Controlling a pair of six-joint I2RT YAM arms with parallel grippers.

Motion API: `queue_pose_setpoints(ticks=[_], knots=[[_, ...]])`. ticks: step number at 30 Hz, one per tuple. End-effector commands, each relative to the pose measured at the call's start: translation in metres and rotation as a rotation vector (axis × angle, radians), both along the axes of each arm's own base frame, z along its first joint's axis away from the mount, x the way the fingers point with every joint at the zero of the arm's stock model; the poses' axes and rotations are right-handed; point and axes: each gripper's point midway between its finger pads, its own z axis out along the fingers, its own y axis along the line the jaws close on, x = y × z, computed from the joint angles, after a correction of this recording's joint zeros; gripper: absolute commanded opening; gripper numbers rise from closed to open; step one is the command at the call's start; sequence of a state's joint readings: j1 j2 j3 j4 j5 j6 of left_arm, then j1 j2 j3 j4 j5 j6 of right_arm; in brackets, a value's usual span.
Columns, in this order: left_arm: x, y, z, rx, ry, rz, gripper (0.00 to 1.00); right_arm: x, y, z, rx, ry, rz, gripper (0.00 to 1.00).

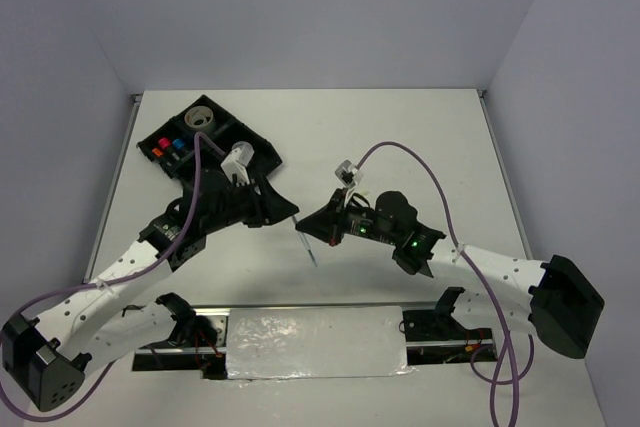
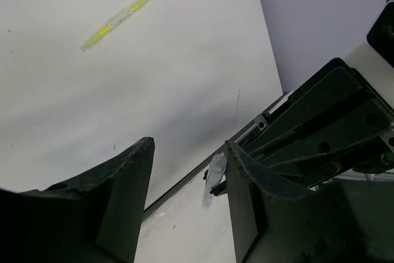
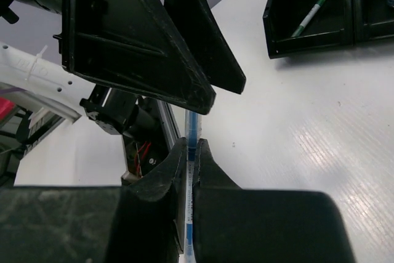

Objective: Sort the stationery into containers
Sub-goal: Place the pen in the storage box.

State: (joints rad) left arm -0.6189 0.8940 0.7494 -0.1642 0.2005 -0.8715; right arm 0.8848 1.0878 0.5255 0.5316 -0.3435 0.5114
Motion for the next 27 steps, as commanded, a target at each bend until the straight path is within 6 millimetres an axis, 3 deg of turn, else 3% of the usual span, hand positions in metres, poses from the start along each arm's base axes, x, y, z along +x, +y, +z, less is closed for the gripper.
queue_pose_setpoints(ticks=[1, 6, 11, 14, 15, 17, 18, 20, 21, 23, 24, 25, 27], knots=[[0.004, -0.005, 0.010, -0.025, -0.021, 0.002, 0.59, -0.006, 0.012, 0.052, 0.117, -0.104, 0.040, 0.03], [0.000, -0.010, 0.015, -0.059, -0.023, -0.022, 0.40, 0.006, 0.018, 0.054, 0.116, -0.082, -0.004, 0.03], [0.002, -0.010, 0.016, -0.051, -0.022, -0.015, 0.00, 0.022, 0.024, 0.056, 0.105, -0.064, -0.057, 0.04], [0.011, -0.001, 0.012, 0.011, -0.018, 0.044, 0.00, 0.028, 0.024, 0.056, 0.101, -0.056, -0.088, 0.31], [0.013, 0.004, 0.005, 0.050, -0.007, 0.064, 0.00, 0.029, 0.023, 0.055, 0.103, -0.051, -0.103, 0.52], [0.026, 0.018, 0.005, 0.113, -0.024, 0.151, 0.00, 0.035, 0.015, 0.049, 0.096, -0.043, -0.157, 0.73], [0.029, 0.030, -0.010, 0.211, -0.002, 0.182, 0.00, 0.039, 0.010, 0.039, 0.063, -0.025, -0.191, 0.99], [0.054, 0.062, 0.004, 0.340, -0.043, 0.347, 0.00, 0.052, -0.012, 0.034, 0.031, -0.017, -0.323, 1.00], [0.065, 0.076, -0.006, 0.447, -0.033, 0.387, 0.00, 0.058, -0.024, 0.019, -0.031, 0.010, -0.389, 1.00], [0.082, 0.113, 0.006, 0.587, -0.028, 0.519, 0.00, 0.064, -0.052, 0.020, -0.050, 0.013, -0.499, 1.00], [0.098, 0.134, -0.003, 0.672, 0.005, 0.562, 0.00, 0.069, -0.068, 0.011, -0.095, 0.027, -0.576, 1.00], [0.107, 0.143, 0.009, 0.695, 0.008, 0.582, 0.00, 0.067, -0.080, 0.020, -0.078, 0.008, -0.602, 1.00], [0.128, 0.172, 0.002, 0.806, 0.064, 0.627, 0.00, 0.062, -0.092, 0.020, -0.097, -0.005, -0.620, 1.00]])
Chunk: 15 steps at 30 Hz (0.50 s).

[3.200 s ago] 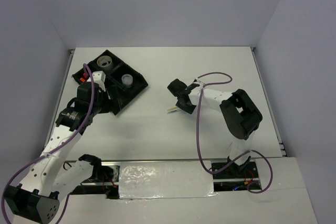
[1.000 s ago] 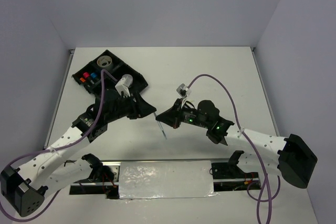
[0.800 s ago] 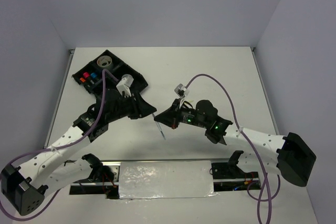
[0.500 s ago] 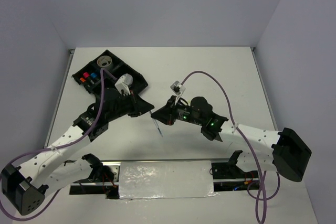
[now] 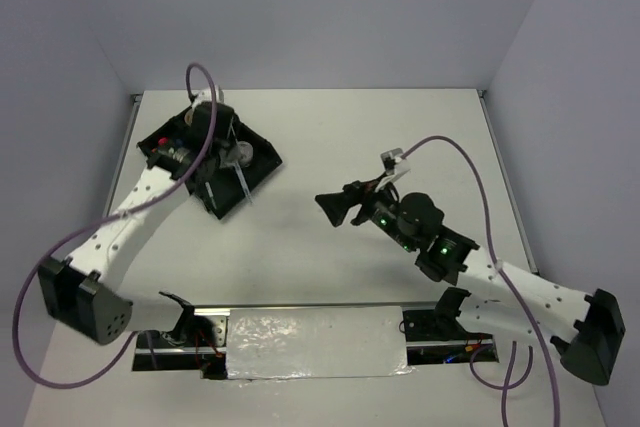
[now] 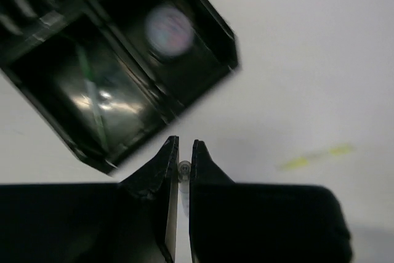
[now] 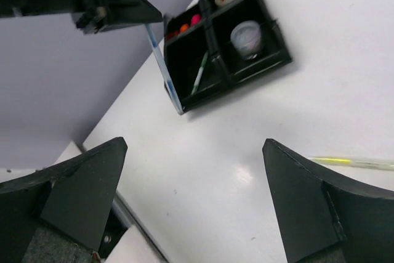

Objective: Sort the stationery into containers
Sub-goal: Place the pen in the storage box.

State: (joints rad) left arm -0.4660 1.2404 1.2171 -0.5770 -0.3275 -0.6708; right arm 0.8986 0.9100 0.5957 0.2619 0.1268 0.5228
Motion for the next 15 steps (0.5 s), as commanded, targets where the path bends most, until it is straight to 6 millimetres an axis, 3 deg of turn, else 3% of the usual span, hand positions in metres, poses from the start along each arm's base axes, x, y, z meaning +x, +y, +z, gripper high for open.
queue_pose_setpoints(ticks=[1, 2, 3, 4, 9, 15], knots=[[0.027, 0.073, 0.010, 0.283, 0.049, 0.168, 0.00, 0.006, -0.045, -0.005, -0.067, -0.021, -0.167, 1.00], [0.036, 0.092, 0.012, 0.329, 0.059, 0.212, 0.00, 0.004, -0.048, -0.003, -0.067, -0.029, -0.165, 1.00], [0.046, 0.098, 0.001, 0.348, 0.106, 0.226, 0.00, 0.002, -0.052, -0.005, -0.081, -0.027, -0.167, 1.00], [0.055, 0.109, 0.011, 0.345, 0.101, 0.260, 0.00, -0.001, -0.057, -0.001, -0.075, -0.039, -0.169, 1.00], [0.103, 0.125, 0.007, 0.366, 0.072, 0.256, 0.00, -0.010, -0.073, -0.003, -0.119, -0.046, -0.175, 1.00], [0.125, 0.142, -0.023, 0.358, 0.130, 0.225, 0.00, -0.020, -0.091, 0.000, -0.117, -0.077, -0.192, 1.00]])
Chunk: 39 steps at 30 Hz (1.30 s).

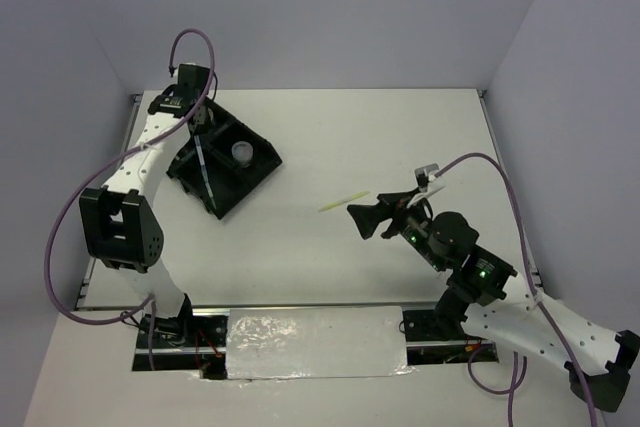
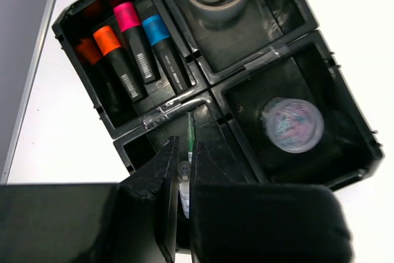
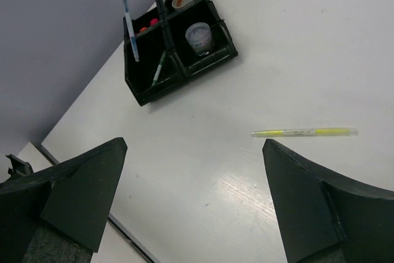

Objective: Sort the stationery into containers
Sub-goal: Place the pen in the storage box, then pick up the pen from the center of the board.

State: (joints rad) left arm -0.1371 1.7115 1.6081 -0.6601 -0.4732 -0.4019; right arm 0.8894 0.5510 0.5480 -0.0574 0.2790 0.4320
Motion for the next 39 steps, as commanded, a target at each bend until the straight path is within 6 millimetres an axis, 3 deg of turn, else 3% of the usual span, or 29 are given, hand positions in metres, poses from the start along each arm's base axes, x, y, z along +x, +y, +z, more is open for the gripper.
queue_pose_setpoints(ticks=[1, 11, 16, 17, 20, 24, 25, 27, 28, 32, 33, 34, 39], knots=[[0.013, 0.006, 0.003, -0.013, -0.022, -0.050, 0.00, -0.001, -0.015, -0.003, -0.033, -0.020, -0.034, 1.00], [0.017, 0.000, -0.034, -0.062, -0.001, -0.090, 0.20, -0.001, -0.011, -0.003, -0.036, -0.019, -0.022, 1.00], [0.010, 0.002, -0.037, -0.066, 0.034, -0.064, 0.54, 0.005, -0.007, -0.010, -0.049, 0.013, -0.039, 1.00], [0.008, 0.007, -0.036, -0.050, 0.034, -0.038, 0.78, 0.010, -0.005, -0.015, -0.053, 0.046, -0.061, 1.00], [0.001, 0.009, -0.025, -0.050, 0.022, -0.021, 0.98, 0.027, -0.008, -0.035, -0.095, 0.174, -0.188, 1.00], [-0.012, 0.011, 0.000, -0.059, -0.021, -0.002, 0.99, 0.048, -0.018, -0.060, -0.184, 0.383, -0.419, 1.00], [-0.017, 0.010, 0.016, -0.061, -0.056, -0.007, 0.99, 0.051, -0.019, -0.064, -0.190, 0.414, -0.462, 1.00], [-0.027, 0.006, 0.028, -0.071, -0.070, -0.033, 0.99, 0.060, -0.015, -0.072, -0.194, 0.478, -0.537, 1.00], [-0.035, 0.006, 0.045, -0.074, -0.107, -0.044, 0.99, 0.062, -0.012, -0.074, -0.176, 0.504, -0.556, 1.00], [-0.066, -0.005, 0.052, -0.117, -0.181, -0.112, 0.99, 0.081, 0.001, -0.088, -0.109, 0.606, -0.626, 0.99], [-0.072, -0.009, 0.065, -0.131, -0.245, -0.142, 0.99, 0.086, 0.003, -0.091, -0.089, 0.620, -0.639, 0.98], [-0.079, -0.009, 0.051, -0.133, -0.224, -0.144, 0.99, 0.091, 0.010, -0.097, -0.066, 0.643, -0.654, 0.96], [-0.094, -0.014, 0.050, -0.162, -0.248, -0.171, 0.99, 0.115, 0.019, -0.123, -0.075, 0.727, -0.754, 0.88]])
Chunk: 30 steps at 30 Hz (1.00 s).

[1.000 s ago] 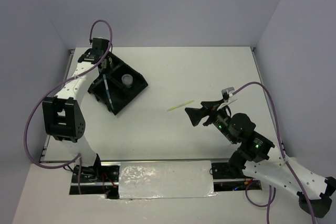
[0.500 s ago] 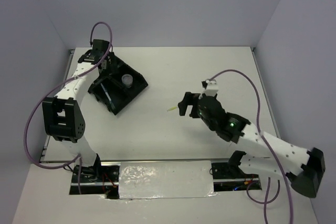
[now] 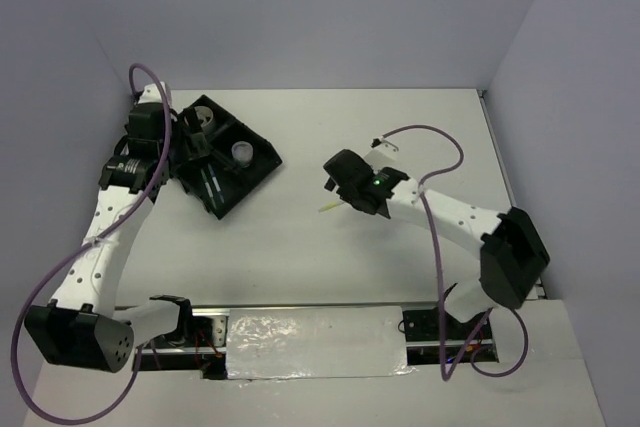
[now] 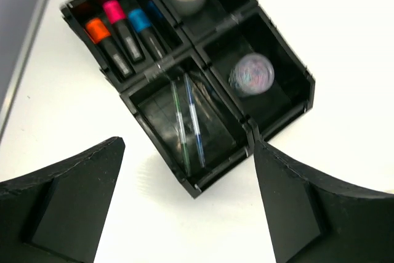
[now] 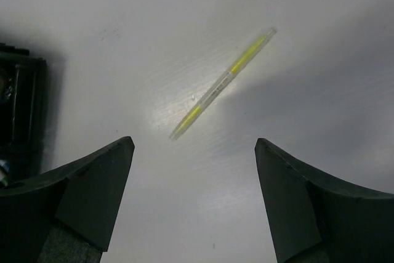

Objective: Sort the stationery into containers
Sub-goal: Pick up the pen from the center of the board.

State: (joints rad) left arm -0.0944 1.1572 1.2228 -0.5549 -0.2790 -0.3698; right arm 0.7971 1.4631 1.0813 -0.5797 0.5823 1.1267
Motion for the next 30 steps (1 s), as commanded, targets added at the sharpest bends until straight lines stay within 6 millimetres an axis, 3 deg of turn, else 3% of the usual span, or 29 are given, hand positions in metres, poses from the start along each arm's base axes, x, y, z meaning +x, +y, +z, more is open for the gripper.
queue_pose_setpoints(ticks=[1, 6, 7, 16, 19, 24, 26, 27, 29, 30], knots=[[0.003, -0.013, -0.017, -0.036, 0.011, -0.062, 0.99, 0.023, 0.009, -0.008, 0.017, 0.047, -0.143, 0.87], [-0.003, -0.016, -0.026, -0.044, 0.041, -0.074, 0.99, 0.045, 0.014, -0.037, -0.048, 0.167, -0.234, 0.82], [-0.004, -0.014, -0.025, -0.040, 0.038, -0.069, 0.99, 0.045, 0.013, -0.053, -0.073, 0.199, -0.245, 0.82], [-0.005, -0.021, -0.018, -0.065, 0.013, -0.098, 0.99, 0.038, 0.010, -0.105, -0.089, 0.303, -0.278, 0.79], [-0.006, -0.021, -0.017, -0.066, 0.010, -0.098, 0.99, 0.035, 0.008, -0.119, -0.093, 0.334, -0.272, 0.72], [-0.006, -0.022, -0.017, -0.069, 0.012, -0.104, 0.99, 0.027, -0.003, -0.146, -0.058, 0.394, -0.261, 0.52], [-0.005, -0.022, -0.018, -0.071, 0.017, -0.107, 0.99, 0.021, -0.006, -0.150, -0.041, 0.392, -0.243, 0.26], [-0.005, -0.026, -0.019, -0.084, 0.018, -0.122, 0.99, 0.018, -0.008, -0.150, -0.038, 0.395, -0.247, 0.00], [-0.005, -0.036, -0.022, -0.117, 0.026, -0.166, 0.99, 0.015, -0.002, -0.143, -0.002, 0.362, -0.209, 0.00], [-0.005, -0.054, -0.025, -0.176, 0.036, -0.245, 0.99, 0.016, 0.002, -0.138, -0.022, 0.339, -0.126, 0.00]])
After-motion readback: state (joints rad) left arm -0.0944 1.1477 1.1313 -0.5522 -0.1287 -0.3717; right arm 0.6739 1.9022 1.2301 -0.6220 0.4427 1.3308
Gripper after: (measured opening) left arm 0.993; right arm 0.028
